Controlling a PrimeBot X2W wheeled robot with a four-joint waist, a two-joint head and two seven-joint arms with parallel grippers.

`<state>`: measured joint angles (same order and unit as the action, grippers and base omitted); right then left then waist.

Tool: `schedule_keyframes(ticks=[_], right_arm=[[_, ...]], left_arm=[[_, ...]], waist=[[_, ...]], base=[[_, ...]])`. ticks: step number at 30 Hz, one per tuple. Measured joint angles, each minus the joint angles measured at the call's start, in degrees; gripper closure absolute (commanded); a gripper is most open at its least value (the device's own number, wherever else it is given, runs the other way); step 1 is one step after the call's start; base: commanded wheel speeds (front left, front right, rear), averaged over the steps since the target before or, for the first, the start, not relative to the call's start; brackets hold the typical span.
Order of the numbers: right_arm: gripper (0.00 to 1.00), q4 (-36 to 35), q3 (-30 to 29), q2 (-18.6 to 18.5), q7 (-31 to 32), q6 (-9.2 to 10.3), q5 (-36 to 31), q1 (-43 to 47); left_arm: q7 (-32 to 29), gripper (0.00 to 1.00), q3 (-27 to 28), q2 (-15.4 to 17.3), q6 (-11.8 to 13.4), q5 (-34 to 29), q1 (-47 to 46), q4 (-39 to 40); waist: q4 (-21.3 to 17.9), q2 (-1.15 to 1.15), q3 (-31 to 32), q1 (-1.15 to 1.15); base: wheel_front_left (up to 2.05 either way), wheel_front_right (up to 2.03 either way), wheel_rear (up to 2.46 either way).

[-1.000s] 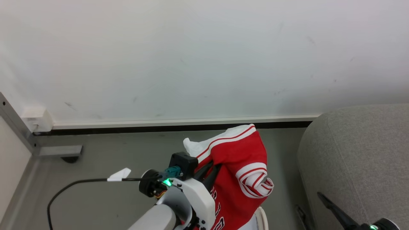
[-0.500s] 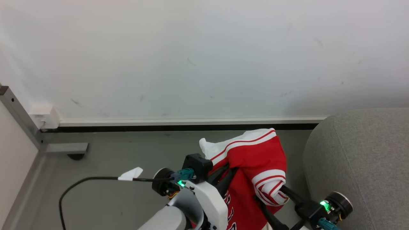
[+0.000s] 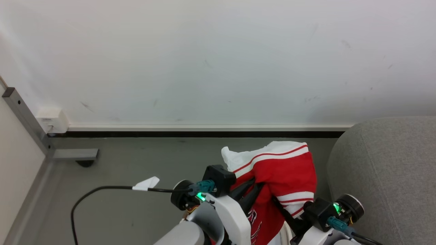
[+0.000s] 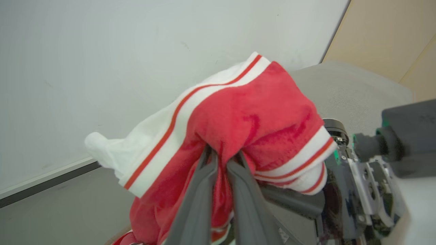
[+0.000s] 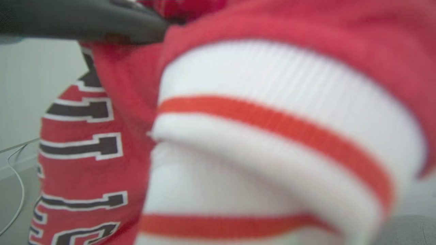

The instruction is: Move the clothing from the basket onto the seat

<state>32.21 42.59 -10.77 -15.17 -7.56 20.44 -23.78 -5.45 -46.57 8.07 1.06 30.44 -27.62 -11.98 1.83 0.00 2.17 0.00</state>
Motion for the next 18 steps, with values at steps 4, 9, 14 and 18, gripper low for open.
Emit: schedule_keyframes(ticks=[4,9,14,18], right_arm=[[1.00,-1.4,-0.1,-0.9,0.0,0.01,1.2,0.0],[1.00,-2.8,-0.2,-1.8,0.0,0.01,2.8,0.1],[1.00,-4.2,-0.4,-2.1,0.0,0.01,4.4,0.2],[1.00,-4.9,-0.9,-2.2,0.0,0.01,5.4,0.3]], left_arm=[[0.3,1.00,0.1,0.3,0.1,0.2,0.0,-0.4],[0.5,1.00,0.2,0.4,0.4,0.4,0.0,-0.7],[1.1,0.91,0.3,0.7,1.0,0.4,0.1,-1.6],[2.0,0.54,0.3,1.0,1.3,0.3,0.1,-2.5]], waist=[[-0.3,0.00,-0.1,0.00],[-0.9,0.00,-0.1,0.00],[-1.3,0.00,-0.1,0.00],[-1.1,0.00,-0.3,0.00]], base=[[0.00,0.00,0.00],[0.00,0.00,0.00],[0.00,0.00,0.00],[0.00,0.00,0.00]])
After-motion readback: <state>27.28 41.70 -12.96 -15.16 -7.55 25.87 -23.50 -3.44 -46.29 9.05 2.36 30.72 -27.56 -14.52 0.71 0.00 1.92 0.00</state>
